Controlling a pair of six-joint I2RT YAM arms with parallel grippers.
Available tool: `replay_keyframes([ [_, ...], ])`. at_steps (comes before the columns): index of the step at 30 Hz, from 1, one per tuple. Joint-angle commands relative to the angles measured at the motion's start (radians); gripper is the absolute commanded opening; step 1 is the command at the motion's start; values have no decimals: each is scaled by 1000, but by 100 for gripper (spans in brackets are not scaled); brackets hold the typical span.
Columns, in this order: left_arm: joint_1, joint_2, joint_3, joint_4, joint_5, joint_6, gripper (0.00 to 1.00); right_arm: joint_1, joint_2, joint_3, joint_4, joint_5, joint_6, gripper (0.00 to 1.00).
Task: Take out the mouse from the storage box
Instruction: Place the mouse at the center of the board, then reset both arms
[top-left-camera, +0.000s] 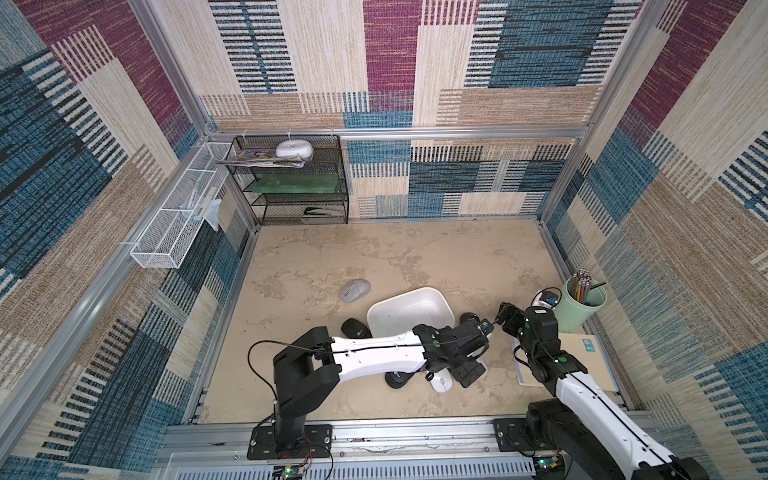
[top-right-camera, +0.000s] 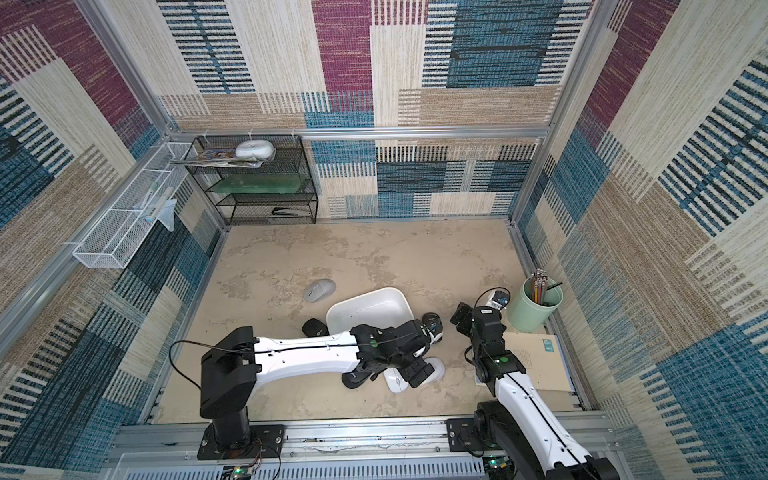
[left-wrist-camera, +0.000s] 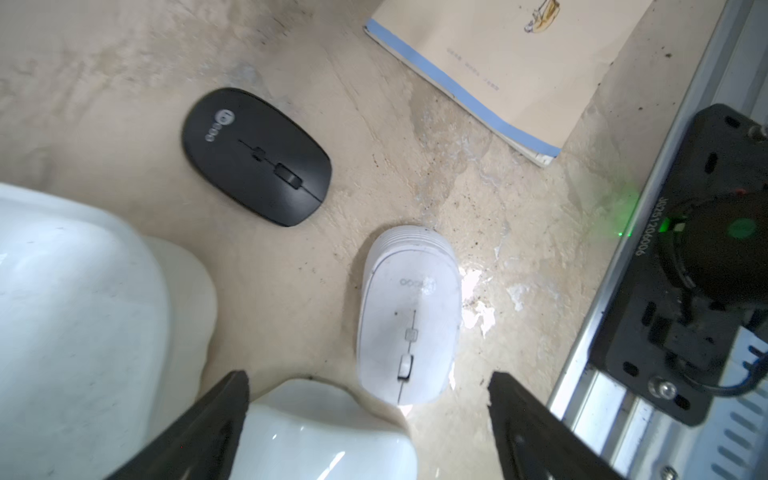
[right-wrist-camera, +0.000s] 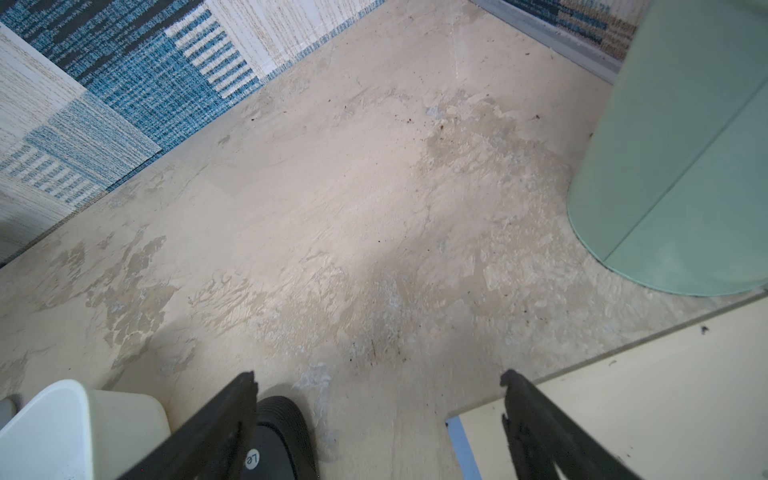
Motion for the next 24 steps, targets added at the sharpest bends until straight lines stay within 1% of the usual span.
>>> replay_keyframes([
  [1,6,-109,-56,71,-106,-11,96,0,-16,-4,13,-9,-13,95],
  [2,12,-151,-78,82,-131,-15,99,0,-27,-11,22,-22,-17,95],
  [5,39,-277,-159,124,-206,-21,99,0,-57,-47,90,-67,-56,95],
  [9,105,-427,-267,167,-332,-38,99,1,-70,-42,83,-78,-70,96],
  [13,236,-571,-372,162,-407,-96,99,3,-36,-10,61,-88,-91,96],
  [17,393,-726,-516,229,-486,-123,99,21,1,33,29,-75,-103,95],
  [19,469,-792,-633,373,-541,-85,99,32,13,49,26,-66,-104,95],
  [21,540,-834,-727,499,-597,-84,99,43,29,80,17,-43,-109,97],
  [22,585,-843,-759,541,-612,-89,99,51,41,100,11,-26,-117,100],
  [24,671,-833,-793,591,-606,-77,100,63,64,142,-1,9,-135,99],
])
